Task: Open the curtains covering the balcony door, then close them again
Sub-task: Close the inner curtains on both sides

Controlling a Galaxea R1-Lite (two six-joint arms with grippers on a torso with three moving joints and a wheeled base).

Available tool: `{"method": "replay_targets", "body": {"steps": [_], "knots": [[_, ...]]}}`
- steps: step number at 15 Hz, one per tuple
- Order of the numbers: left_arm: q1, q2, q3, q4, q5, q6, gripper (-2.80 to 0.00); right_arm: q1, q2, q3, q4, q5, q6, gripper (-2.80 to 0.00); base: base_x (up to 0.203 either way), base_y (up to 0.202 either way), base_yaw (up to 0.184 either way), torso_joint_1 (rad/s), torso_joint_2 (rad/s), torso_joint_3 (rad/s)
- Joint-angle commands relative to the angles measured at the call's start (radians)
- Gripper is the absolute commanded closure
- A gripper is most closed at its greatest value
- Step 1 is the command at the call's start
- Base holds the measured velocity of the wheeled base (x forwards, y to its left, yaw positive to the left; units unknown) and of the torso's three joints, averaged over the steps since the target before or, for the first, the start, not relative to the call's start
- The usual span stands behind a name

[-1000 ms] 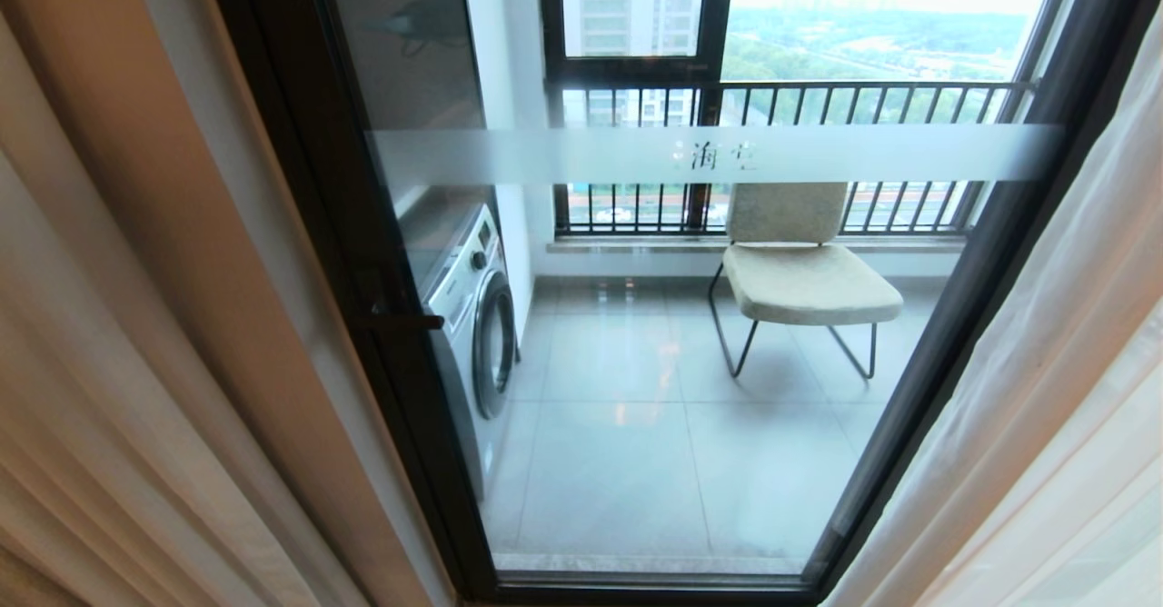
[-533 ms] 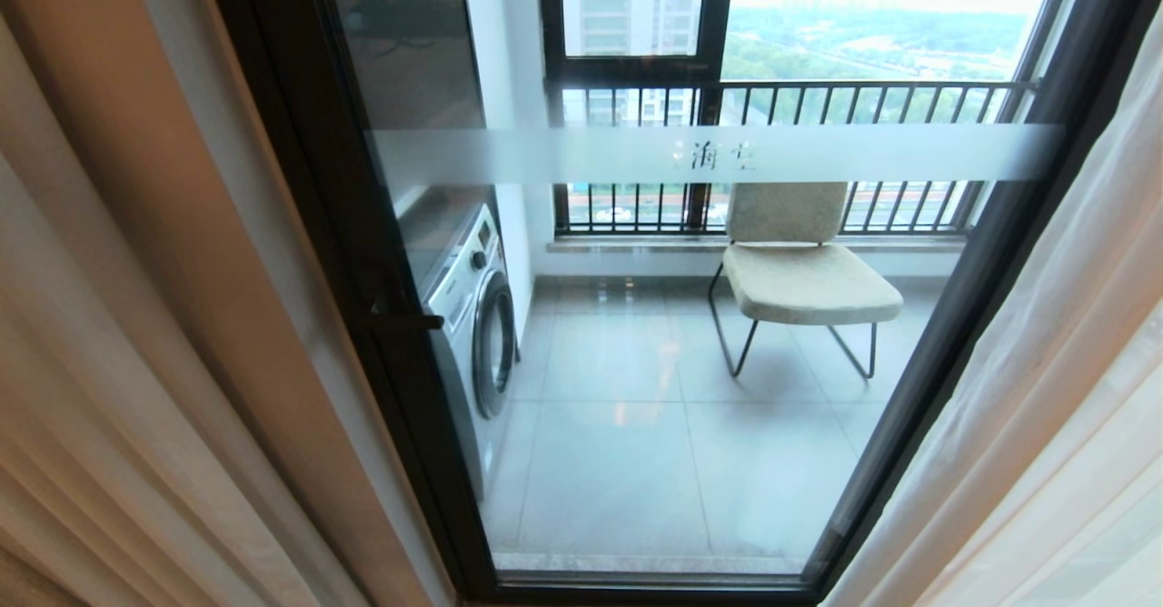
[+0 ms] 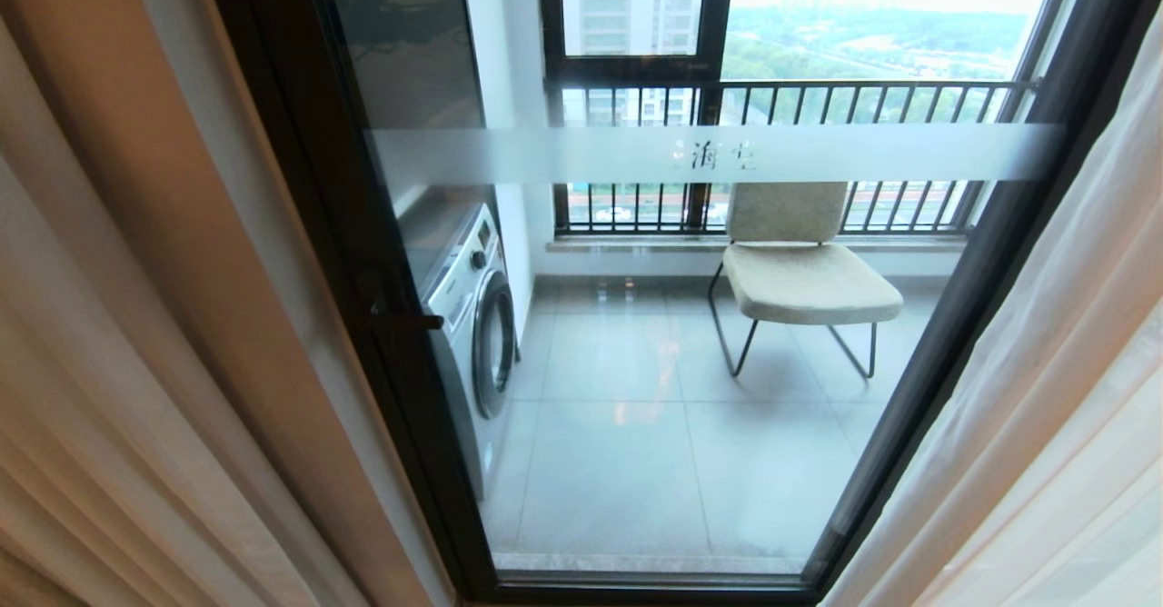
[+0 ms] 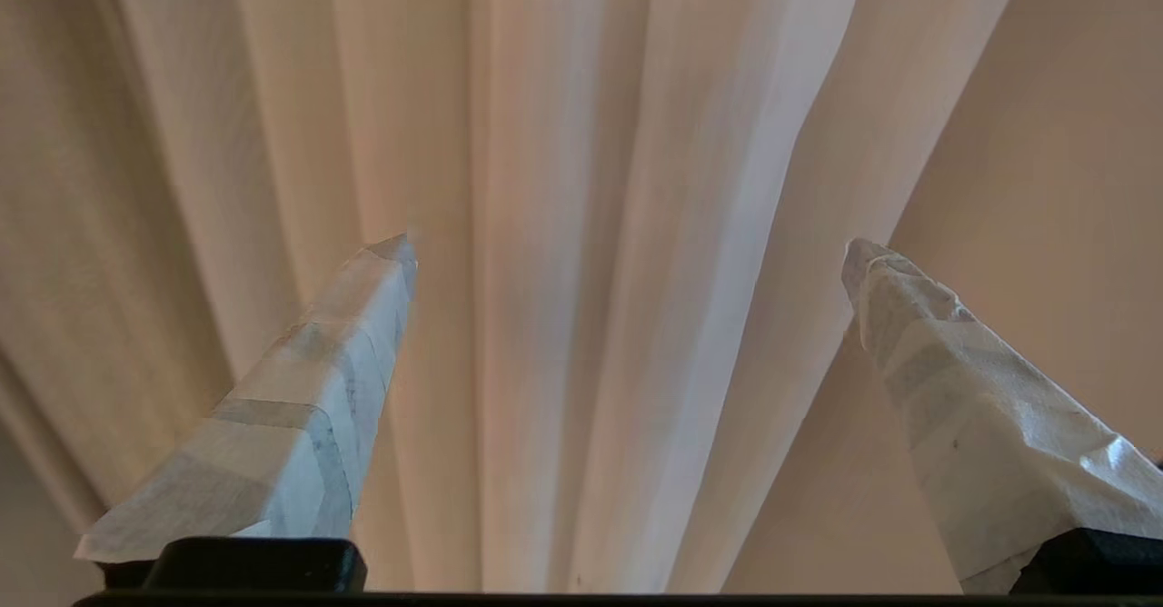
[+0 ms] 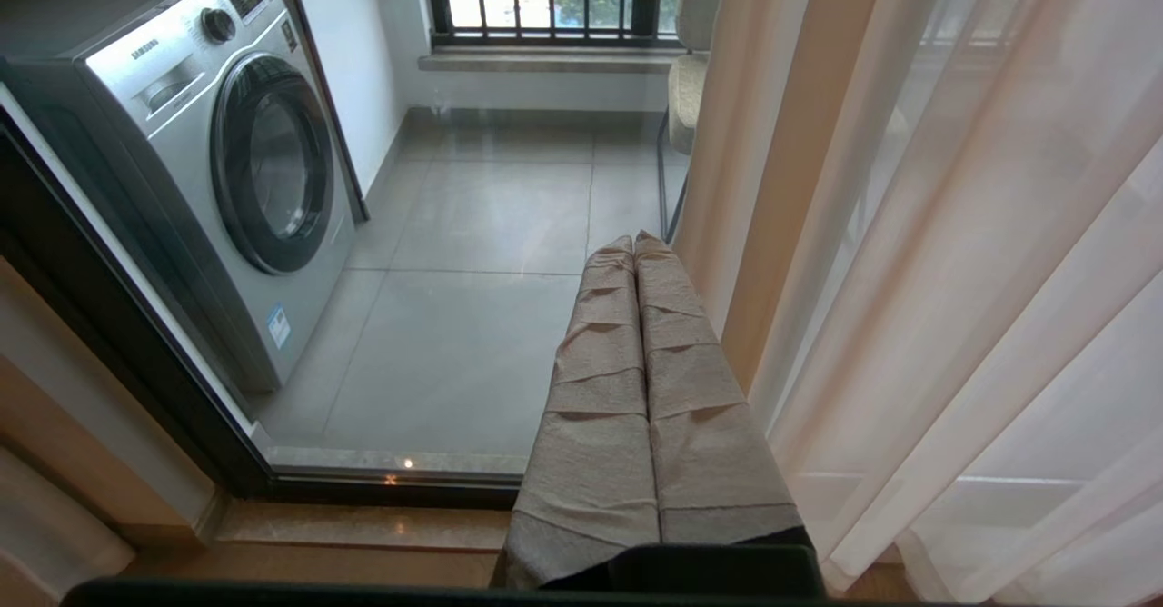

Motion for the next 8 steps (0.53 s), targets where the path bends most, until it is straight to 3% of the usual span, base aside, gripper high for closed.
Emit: {"method": "replay_targets", "body": {"steps": [1, 8], "knots": [[0.001, 0.073, -0.031, -0.018, -0.013, -0.002, -2.80, 0.000, 0.001, -0.001, 0.000, 0.000, 0.000, 0.00, 0.000, 0.000, 0.000, 0.000, 0.00, 0.000], [-0.006, 0.236, -0.115, -0.124, -0.022, -0.002, -2.80, 0.000, 0.001, -0.001, 0.000, 0.000, 0.000, 0.00, 0.000, 0.000, 0.000, 0.000, 0.00, 0.000]]}}
